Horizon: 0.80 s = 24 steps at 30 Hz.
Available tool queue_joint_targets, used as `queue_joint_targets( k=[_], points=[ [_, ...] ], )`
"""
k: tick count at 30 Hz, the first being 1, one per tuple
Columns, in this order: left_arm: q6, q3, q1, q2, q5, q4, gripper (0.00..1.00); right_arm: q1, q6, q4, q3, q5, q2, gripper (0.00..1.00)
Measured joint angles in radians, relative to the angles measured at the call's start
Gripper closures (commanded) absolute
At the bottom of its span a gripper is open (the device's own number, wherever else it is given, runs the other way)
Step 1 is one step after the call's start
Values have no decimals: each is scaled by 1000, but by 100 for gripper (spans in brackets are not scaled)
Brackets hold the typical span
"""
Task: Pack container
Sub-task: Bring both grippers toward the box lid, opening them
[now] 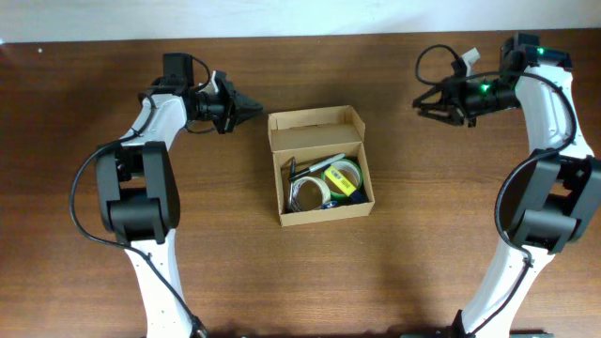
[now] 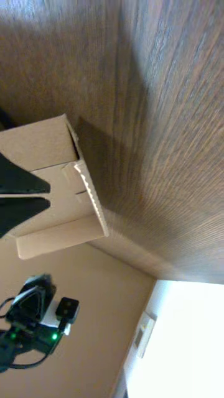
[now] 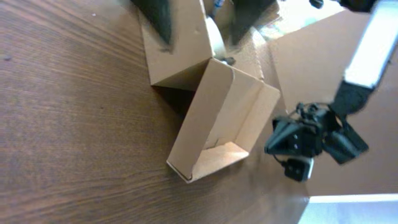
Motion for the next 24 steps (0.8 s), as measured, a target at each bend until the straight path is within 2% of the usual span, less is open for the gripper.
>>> queue_joint_targets(
  k=[15,24],
  points=[
    [-2,0,0,8,-63,-19,98,1,35,14,0,72,5,96],
    [10,0,-3,91,-20,-27,98,50,39,6,0,73,115,96]
  ],
)
